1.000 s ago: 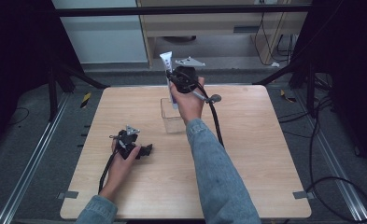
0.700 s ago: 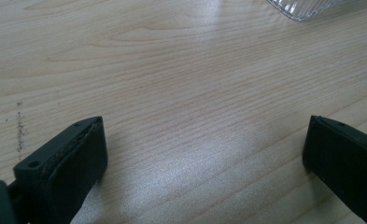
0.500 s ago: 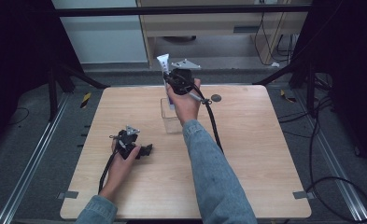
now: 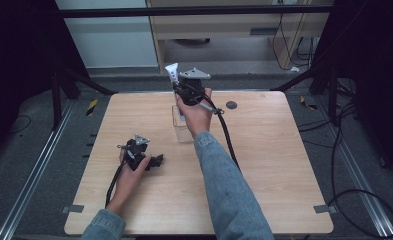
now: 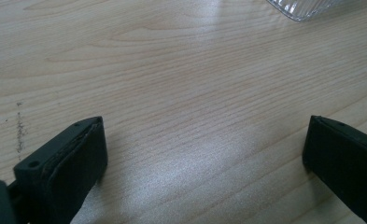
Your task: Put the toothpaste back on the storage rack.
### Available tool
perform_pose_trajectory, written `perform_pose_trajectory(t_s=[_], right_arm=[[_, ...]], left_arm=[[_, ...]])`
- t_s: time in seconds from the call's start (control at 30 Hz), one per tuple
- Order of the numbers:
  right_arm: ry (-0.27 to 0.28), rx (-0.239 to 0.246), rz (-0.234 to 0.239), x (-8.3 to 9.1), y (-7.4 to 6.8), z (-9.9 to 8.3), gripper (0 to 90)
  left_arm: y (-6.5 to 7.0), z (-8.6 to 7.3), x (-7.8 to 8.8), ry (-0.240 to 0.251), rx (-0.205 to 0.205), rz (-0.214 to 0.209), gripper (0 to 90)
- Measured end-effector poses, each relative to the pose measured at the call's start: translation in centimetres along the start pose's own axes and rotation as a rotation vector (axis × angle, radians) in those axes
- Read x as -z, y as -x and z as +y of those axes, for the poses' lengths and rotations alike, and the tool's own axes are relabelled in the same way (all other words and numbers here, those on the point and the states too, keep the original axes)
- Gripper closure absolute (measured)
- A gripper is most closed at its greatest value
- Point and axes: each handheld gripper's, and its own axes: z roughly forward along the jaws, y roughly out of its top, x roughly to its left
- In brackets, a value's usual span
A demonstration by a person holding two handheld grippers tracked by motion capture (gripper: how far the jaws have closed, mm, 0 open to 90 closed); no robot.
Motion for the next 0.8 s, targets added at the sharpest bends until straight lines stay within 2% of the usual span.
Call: perform_pose_trajectory(t_s=[0.8], right_arm=[[-0.048,0.019,-0.014,-0.2,0.4,-2.9,79.8]], left_arm=[[0.0,0.0,0.0,0.000,0.001,-0.001,0.0]])
